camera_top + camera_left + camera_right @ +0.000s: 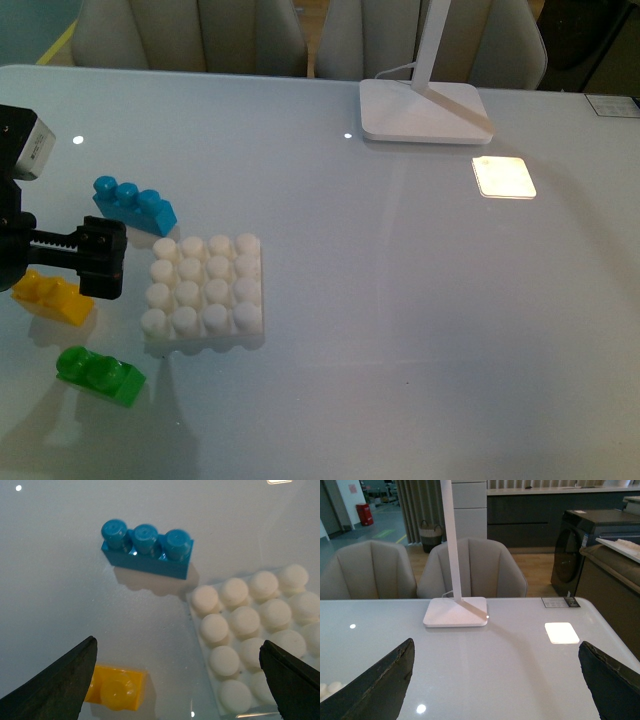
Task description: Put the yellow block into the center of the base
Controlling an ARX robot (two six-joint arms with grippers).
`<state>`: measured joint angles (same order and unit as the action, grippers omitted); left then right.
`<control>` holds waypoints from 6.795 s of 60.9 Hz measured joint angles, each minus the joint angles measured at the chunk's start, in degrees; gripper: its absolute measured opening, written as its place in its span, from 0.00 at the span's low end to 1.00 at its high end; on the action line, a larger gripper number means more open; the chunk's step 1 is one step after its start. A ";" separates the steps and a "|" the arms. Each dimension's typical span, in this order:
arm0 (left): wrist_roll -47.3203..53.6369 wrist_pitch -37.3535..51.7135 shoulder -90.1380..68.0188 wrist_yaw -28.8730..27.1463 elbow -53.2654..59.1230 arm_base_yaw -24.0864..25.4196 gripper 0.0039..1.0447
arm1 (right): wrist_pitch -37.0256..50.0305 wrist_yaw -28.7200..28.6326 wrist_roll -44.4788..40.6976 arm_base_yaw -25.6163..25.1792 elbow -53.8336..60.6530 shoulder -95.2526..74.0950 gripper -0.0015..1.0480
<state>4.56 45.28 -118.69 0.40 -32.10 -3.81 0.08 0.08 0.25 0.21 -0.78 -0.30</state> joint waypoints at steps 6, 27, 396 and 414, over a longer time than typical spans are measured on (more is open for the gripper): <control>-0.52 -1.31 -1.29 0.24 -1.16 2.21 0.93 | 0.00 0.00 0.00 0.00 0.00 0.00 0.92; 1.38 -3.32 -2.86 4.35 -3.37 6.21 0.93 | 0.00 -0.02 0.00 0.00 0.00 0.00 0.92; -27.65 -19.91 -11.45 -19.45 -17.40 -23.71 0.60 | 0.00 0.00 0.00 0.00 0.00 0.00 0.92; -28.30 -19.78 -11.65 -20.00 -17.57 -23.80 0.60 | 0.00 0.00 0.00 0.00 0.00 0.00 0.92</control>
<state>-23.75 25.50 -130.34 -19.59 -49.67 -27.62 0.08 0.08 0.25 0.21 -0.78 -0.30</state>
